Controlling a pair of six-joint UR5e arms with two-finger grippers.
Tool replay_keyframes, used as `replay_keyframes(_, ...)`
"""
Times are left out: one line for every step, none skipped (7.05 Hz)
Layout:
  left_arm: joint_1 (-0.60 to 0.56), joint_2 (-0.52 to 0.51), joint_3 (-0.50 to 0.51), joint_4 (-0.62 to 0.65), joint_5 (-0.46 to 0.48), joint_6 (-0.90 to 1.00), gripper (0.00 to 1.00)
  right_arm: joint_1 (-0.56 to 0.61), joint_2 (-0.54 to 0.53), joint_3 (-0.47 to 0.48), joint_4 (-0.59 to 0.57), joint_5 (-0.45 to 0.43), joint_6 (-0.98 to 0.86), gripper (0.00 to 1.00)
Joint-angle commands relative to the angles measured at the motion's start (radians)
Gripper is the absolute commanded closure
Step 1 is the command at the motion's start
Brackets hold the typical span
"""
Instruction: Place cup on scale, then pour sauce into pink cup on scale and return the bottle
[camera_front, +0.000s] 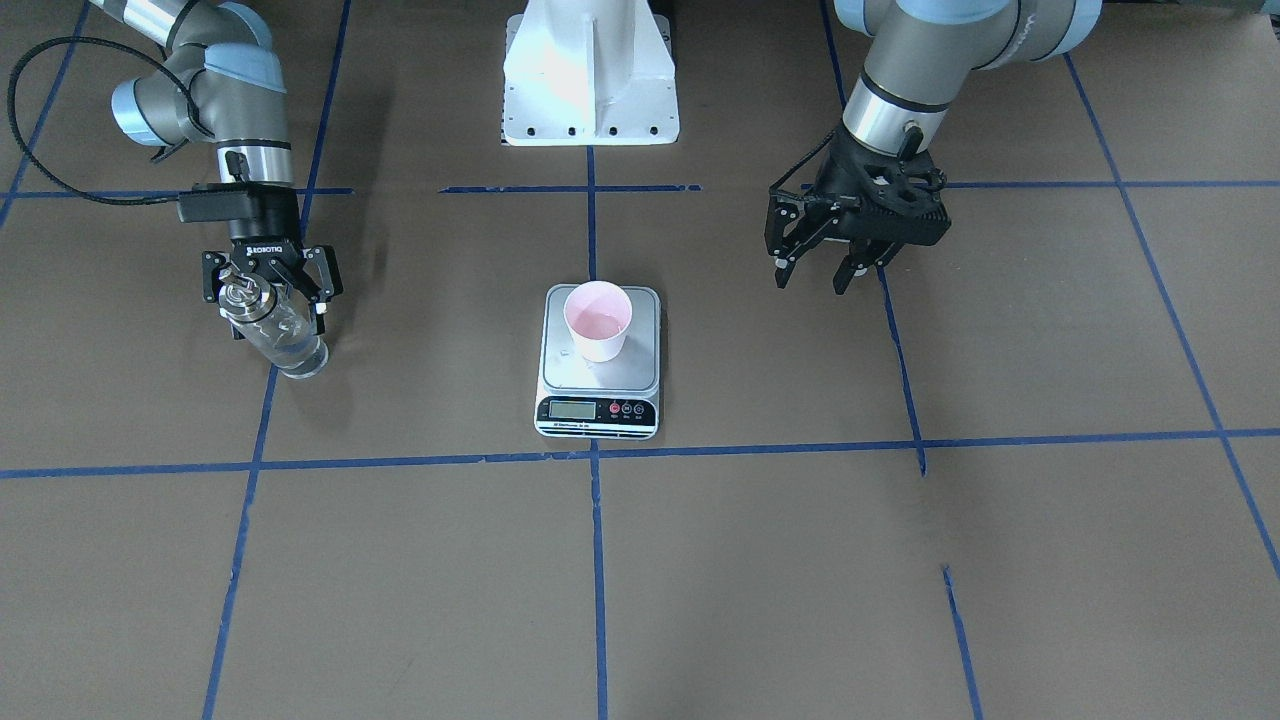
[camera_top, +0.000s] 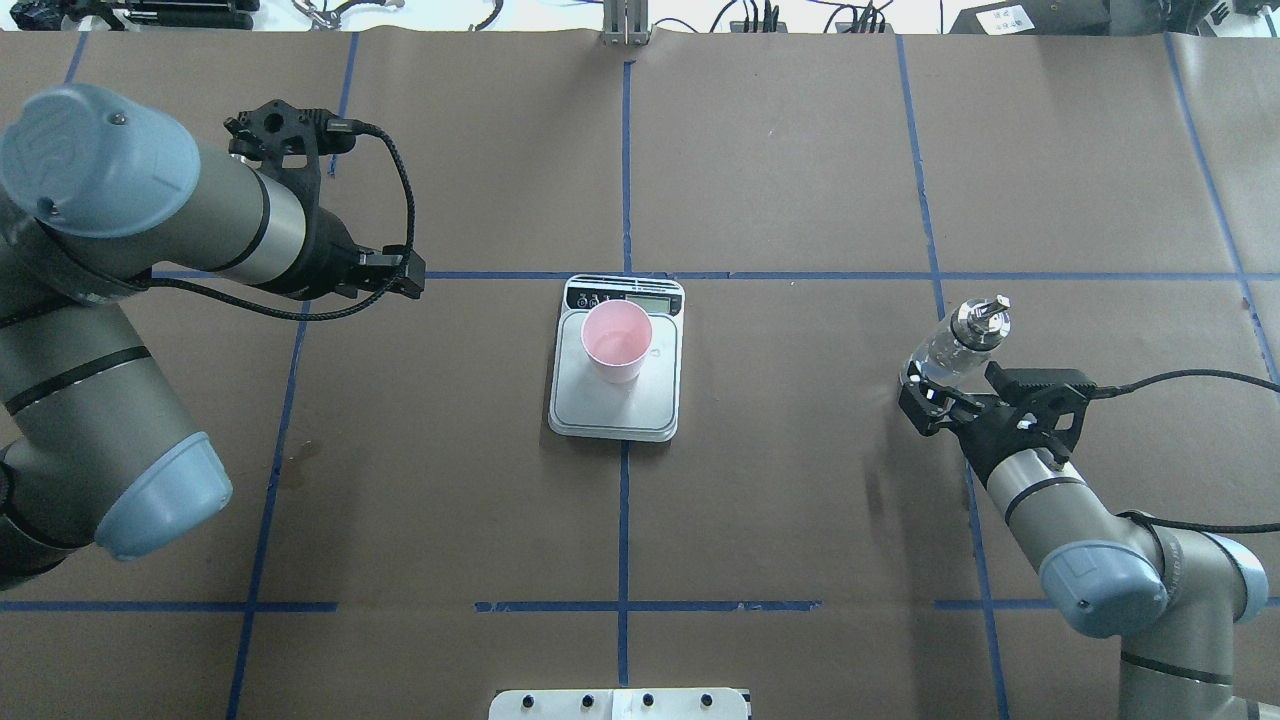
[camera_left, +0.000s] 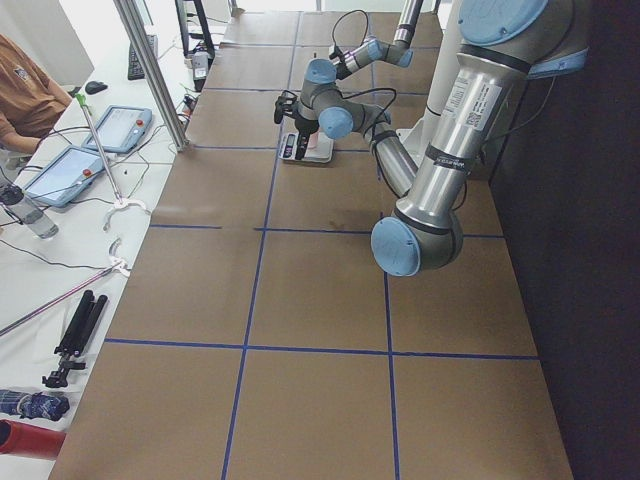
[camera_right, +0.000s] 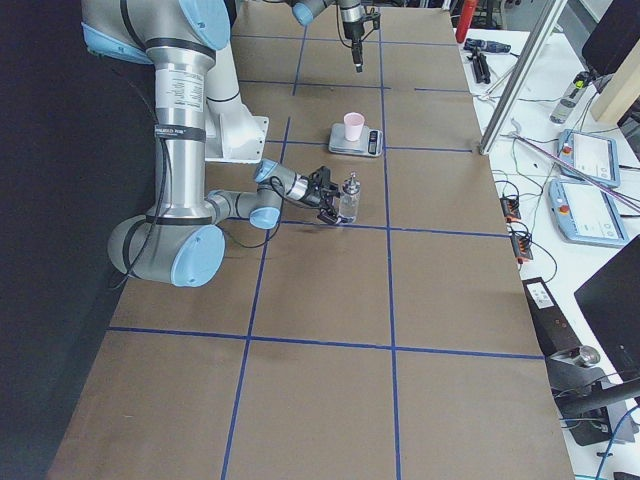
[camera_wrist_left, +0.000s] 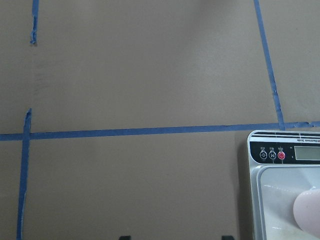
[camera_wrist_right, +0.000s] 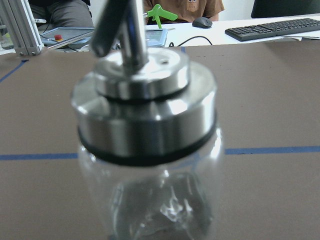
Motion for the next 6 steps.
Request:
replay_keyframes(-0.002, 0.001, -0.001, 0.000, 0.000, -0.001, 0.32, -0.073, -0.055, 0.048, 0.001, -0.040, 0.000, 0.00)
replay_keyframes(-0.002, 0.002, -0.001, 0.002, 0.000, -0.001, 0.32, -0.095, -0.073, 0.056, 0.003, -0.045, 0.000, 0.00)
replay_keyframes(-0.004, 0.014, -0.002, 0.000, -0.002, 0.012, 0.32, -0.104, -0.145, 0.103, 0.010, -0.019, 0.000, 0.00)
replay_keyframes(-0.010, 0.045, -0.010, -0.012, -0.008, 0.109, 0.32, -0.103, -0.218, 0.157, 0.015, 0.057, -0.003, 0.00)
replay_keyframes(-0.057, 0.062, -0.004, -0.014, -0.014, 0.222, 0.32, -0.098, -0.265, 0.174, 0.017, 0.105, -0.015, 0.00)
replay_keyframes(-0.124, 0.100, -0.001, -0.015, -0.088, 0.359, 0.32, -0.075, -0.293, 0.169, 0.038, 0.169, -0.058, 0.00)
